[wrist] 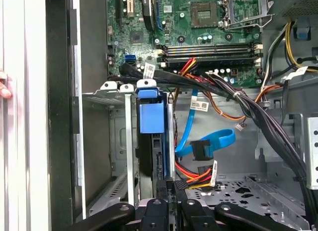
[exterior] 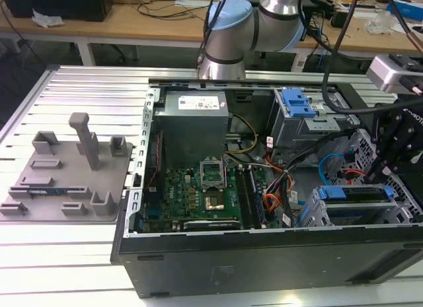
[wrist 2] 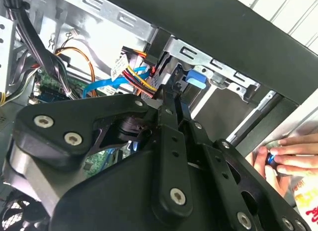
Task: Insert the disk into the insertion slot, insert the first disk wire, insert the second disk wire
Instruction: 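Insert the first disk wire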
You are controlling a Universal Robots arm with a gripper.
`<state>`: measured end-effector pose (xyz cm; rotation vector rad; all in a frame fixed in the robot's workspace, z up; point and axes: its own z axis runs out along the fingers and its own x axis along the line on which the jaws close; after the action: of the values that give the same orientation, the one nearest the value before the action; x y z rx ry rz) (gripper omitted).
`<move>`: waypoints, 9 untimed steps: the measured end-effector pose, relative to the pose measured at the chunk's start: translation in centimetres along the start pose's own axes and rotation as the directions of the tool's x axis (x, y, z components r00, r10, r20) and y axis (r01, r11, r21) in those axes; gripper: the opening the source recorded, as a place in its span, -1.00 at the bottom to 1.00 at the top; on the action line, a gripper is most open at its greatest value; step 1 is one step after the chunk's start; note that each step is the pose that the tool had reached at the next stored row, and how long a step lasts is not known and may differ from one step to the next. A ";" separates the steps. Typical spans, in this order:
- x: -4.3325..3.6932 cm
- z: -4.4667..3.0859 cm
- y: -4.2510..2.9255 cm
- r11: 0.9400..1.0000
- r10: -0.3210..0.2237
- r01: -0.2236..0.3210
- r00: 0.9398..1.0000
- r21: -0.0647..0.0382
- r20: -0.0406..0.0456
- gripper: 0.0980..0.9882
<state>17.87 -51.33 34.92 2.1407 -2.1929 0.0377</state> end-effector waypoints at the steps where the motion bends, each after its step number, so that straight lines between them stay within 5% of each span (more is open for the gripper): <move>1: 0.00 0.00 0.00 1.000 0.000 0.000 1.000 0.000 0.000 -0.84; 4: 0.02 0.00 0.12 1.000 0.000 0.000 1.000 0.002 0.001 -0.84; 7: 0.01 0.10 0.61 1.000 0.002 -0.002 1.000 0.025 0.001 -0.84; 9: 0.02 0.13 0.70 1.000 0.002 -0.002 1.000 0.031 0.001 -0.84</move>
<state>17.17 -51.34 34.82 2.1549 -2.2102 0.0712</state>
